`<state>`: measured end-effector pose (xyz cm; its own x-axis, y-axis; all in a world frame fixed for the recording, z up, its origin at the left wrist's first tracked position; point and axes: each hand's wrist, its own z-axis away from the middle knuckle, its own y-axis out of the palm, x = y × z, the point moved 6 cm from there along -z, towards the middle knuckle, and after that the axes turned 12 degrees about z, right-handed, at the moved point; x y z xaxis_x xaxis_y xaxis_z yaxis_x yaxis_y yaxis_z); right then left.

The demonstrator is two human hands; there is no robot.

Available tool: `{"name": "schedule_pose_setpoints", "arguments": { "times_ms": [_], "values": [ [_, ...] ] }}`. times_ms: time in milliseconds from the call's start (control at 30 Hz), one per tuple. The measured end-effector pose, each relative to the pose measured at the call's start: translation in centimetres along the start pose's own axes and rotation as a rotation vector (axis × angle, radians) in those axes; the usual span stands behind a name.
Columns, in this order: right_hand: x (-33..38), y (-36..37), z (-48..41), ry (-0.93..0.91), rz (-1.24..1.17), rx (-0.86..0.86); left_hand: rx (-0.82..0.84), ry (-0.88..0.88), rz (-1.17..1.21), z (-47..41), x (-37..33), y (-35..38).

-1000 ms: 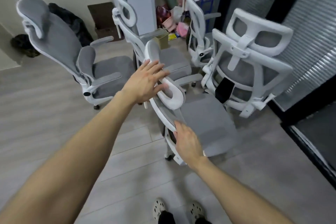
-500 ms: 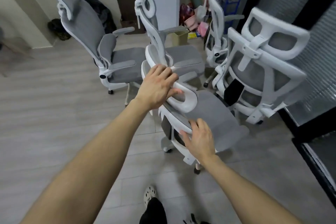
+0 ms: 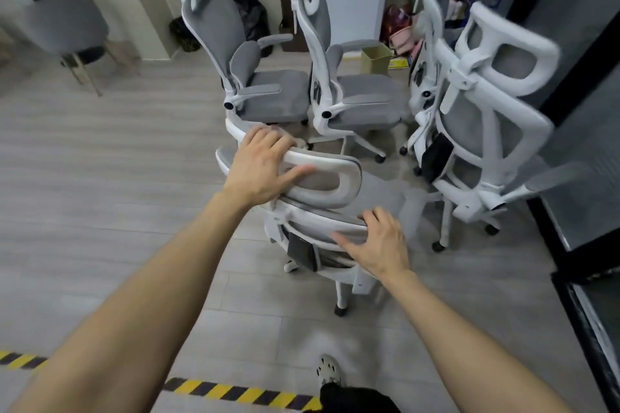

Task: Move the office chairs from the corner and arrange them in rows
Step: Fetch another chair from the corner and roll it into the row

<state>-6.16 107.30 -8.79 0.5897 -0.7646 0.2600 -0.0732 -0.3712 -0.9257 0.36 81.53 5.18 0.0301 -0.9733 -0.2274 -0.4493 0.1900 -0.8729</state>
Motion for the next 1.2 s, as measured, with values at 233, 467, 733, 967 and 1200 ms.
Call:
{"name": "schedule_pose_setpoints", "arguments": {
  "times_ms": [233,467,733,967,1200],
  "values": [
    [0.4,-2.2,8.1,-0.145,0.021,0.074,-0.121,-0.193,-0.170,10.1,-5.8,-2.5],
    [4.9,-8.3,15.4,-0.547,-0.086,-0.002,-0.139,-0.435,-0.284,18.8,-14.2,-4.6],
    [6.1,-9.8,21.1,-0.819,0.087,0.161,-0.037,-0.543,-0.288,28.4,-23.7,-8.6],
    [3.7,-13.1,27.9,-1.029,0.038,0.118,-0.371,-0.756,-0.279,42.0,-34.2,-12.2],
    [0.0,-14.4,37.2,-1.242,-0.091,0.126,-0.176,-0.930,-0.344,56.5,-47.9,-7.7]
  ]
}}
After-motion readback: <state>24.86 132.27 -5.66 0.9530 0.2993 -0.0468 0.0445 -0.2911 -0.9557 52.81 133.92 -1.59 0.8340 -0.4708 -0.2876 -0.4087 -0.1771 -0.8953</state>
